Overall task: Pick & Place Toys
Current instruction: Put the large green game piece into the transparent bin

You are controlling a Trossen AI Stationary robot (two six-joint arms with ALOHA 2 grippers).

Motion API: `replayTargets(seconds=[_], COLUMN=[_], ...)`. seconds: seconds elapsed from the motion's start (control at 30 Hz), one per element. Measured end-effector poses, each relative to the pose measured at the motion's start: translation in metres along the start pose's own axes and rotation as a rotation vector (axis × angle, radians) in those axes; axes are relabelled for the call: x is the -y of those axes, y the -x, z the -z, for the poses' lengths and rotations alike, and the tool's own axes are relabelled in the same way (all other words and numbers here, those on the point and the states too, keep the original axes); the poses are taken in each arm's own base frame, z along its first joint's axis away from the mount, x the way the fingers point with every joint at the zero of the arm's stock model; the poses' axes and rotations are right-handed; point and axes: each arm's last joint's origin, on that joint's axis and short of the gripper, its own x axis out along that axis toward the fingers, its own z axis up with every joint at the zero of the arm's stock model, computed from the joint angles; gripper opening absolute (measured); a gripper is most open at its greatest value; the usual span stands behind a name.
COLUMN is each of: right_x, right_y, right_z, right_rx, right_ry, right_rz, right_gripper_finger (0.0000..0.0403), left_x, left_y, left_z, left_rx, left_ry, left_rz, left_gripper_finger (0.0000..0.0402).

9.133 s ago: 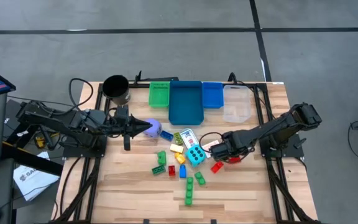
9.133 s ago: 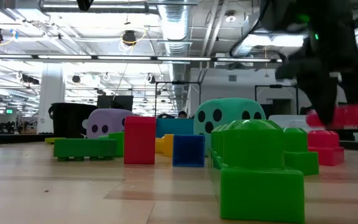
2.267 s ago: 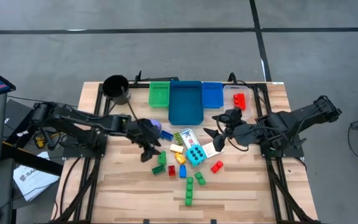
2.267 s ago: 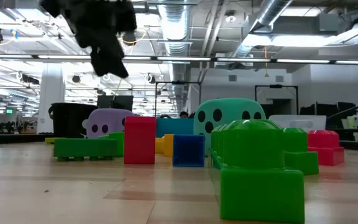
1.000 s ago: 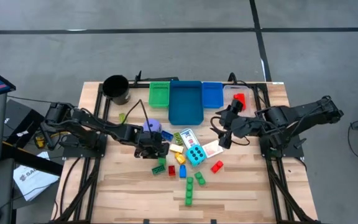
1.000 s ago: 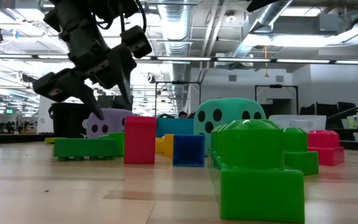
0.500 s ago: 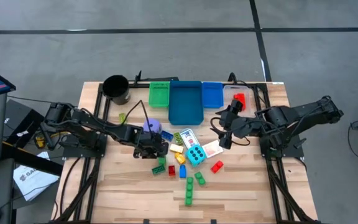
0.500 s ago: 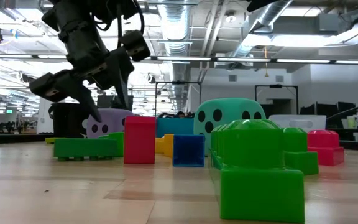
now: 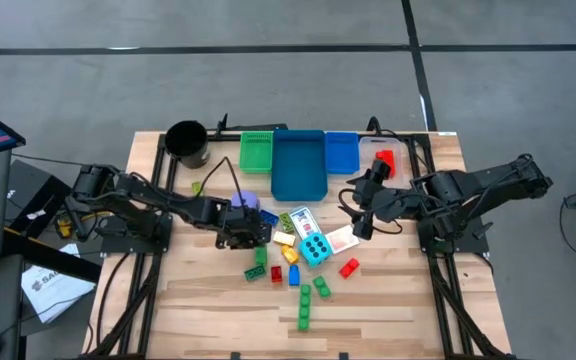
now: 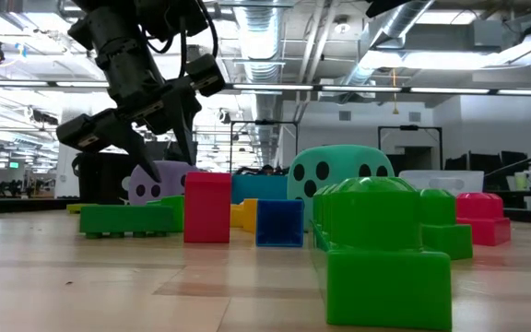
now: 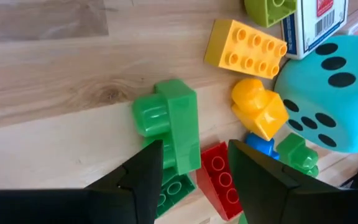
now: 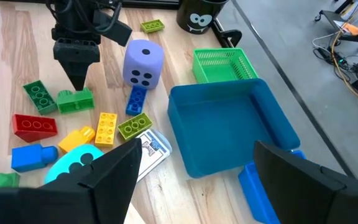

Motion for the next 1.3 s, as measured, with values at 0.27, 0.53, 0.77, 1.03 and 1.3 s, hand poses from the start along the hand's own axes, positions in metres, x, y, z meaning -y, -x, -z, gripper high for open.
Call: replayTargets(seconds=[0.27,0.53,0.77,1.03,1.3], right_x=[0.000,0.000,0.000,0.001,0.000], right_y=[0.000,0.000,0.000,0.000,0.000], right_z=[0.000,0.003,0.003,0.003,0.002], right_rx=[-0.003,-0.024,-0.024,-0.024,-0.021], right_ry=[0.008,0.024,0.024,0.023,0.021], right_rz=[0.000,0.004,0.005,0.005,0.005], right_gripper_finger=[0.0305,0.0305,0.0305,0.0305,0.0305], left_x=[0.001,0.013,0.019,0.012,0.005], left_y=[0.000,0.001,0.002,0.001,0.000], left_z=[0.000,0.001,0.002,0.003,0.006], left_rx=[-0.001,-0.001,0.015,-0.022,-0.071], left_ry=[-0.027,-0.063,-0.143,-0.146,-0.149], left_rz=[0.013,0.137,0.200,0.130,0.058], left_gripper_finger=[0.0200,0.0226,0.0224,0.0231,0.0261])
